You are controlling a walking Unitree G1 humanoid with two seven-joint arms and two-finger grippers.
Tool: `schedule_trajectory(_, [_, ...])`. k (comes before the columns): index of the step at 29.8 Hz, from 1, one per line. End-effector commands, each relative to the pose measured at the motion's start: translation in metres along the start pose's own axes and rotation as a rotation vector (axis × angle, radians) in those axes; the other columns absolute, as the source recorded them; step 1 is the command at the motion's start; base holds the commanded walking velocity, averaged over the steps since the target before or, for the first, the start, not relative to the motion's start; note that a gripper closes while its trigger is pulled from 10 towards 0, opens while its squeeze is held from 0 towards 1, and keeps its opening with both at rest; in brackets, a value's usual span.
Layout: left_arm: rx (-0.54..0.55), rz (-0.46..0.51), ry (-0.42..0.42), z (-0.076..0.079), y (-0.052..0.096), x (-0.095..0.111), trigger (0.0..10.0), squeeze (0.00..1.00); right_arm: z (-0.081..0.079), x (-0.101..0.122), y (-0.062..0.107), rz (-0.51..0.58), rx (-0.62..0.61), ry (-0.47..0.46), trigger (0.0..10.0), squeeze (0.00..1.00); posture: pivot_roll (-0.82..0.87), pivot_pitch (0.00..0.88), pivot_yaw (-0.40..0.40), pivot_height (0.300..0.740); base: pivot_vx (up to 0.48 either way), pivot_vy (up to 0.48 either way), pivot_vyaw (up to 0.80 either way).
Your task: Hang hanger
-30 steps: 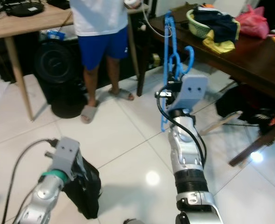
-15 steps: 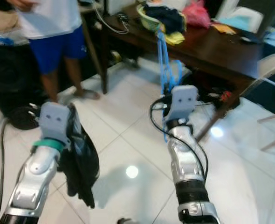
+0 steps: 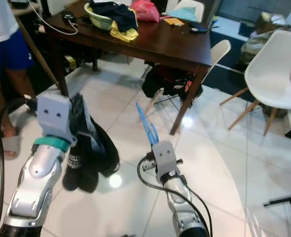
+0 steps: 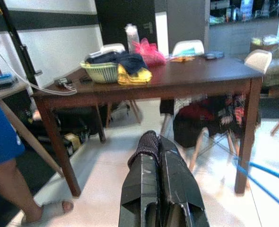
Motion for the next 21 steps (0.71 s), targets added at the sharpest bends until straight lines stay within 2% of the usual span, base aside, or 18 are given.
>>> schedule_trajectory(1, [-0.022,0.019,0.006,0.007,-0.001,0.006,10.0,0.00,0.007,-0.024,0.011,-0.092,-0.026,-0.019,10.0,0.00,0.05,0.000,-0.027,0.740,0.000,0.000,-0.79])
schedule_trajectory(8, [-0.025,0.044,0.012,0.009,-0.005,0.018,10.0,0.00,0.021,-0.032,0.007,-0.140,-0.098,-0.100,10.0,0.00,0.05,0.000,-0.031,0.740,0.000,0.000,-0.79])
schedule_trajectory(11, [-0.026,0.050,0.012,0.009,-0.005,0.021,10.0,0.00,0.020,-0.044,0.010,-0.201,-0.102,-0.097,10.0,0.00,0.05,0.000,-0.035,0.740,0.000,0.000,-0.78])
schedule_trajectory(14, [-0.021,0.053,0.012,0.010,-0.006,0.022,10.0,0.00,0.017,-0.066,0.020,-0.313,-0.110,-0.119,10.0,0.00,0.06,0.000,-0.035,0.740,0.000,0.000,-0.78])
schedule_trajectory(16, [-0.021,0.053,0.012,0.010,-0.006,0.022,10.0,0.00,0.016,-0.068,0.021,-0.322,-0.118,-0.137,10.0,0.00,0.06,0.000,-0.035,0.740,0.000,0.000,-0.78])
schedule_trajectory(21, [-0.020,0.056,0.013,0.010,-0.006,0.025,10.0,0.00,0.024,-0.048,0.005,-0.235,-0.140,-0.177,10.0,0.00,0.05,0.000,-0.034,0.740,0.000,0.000,-0.78])
Point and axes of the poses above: a point about 5 cm out from each wrist's last joint towards the gripper, its own y axis pointing back from the gripper into the wrist, its own x axis along the axis of the wrist's last joint, z = x × y, the point moved 3 cm from there along -y, pointing out of the wrist towards the gripper, and after that the axes turned 14 degrees about y, right-handed, at the moved point
